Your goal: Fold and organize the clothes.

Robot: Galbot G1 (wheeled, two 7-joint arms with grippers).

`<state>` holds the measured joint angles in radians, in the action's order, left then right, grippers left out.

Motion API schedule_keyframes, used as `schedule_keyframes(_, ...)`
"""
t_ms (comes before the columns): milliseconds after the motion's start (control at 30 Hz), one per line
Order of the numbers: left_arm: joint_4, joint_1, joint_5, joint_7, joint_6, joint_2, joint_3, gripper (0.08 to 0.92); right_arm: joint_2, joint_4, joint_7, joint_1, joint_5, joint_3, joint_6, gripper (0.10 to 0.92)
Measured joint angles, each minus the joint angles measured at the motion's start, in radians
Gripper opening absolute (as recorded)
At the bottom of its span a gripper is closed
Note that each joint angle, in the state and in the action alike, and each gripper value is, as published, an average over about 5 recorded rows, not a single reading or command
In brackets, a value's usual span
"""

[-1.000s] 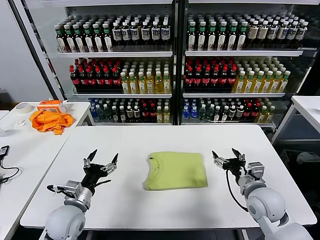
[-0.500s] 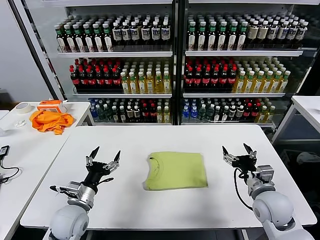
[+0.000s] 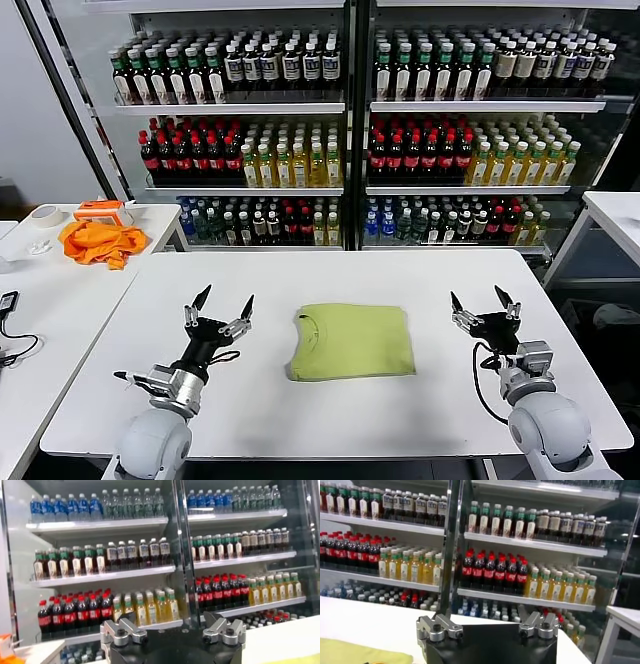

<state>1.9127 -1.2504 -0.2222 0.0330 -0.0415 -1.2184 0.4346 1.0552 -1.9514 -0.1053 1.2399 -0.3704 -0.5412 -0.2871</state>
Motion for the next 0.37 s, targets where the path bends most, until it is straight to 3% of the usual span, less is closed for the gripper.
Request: schedule_keyframes(367, -0.005, -0.001, 0.082, 0.037, 0.06, -0.032, 0.01, 0.823, 0.003, 0.013, 0.013, 0.006, 0.034, -0.004, 0.031, 0.823)
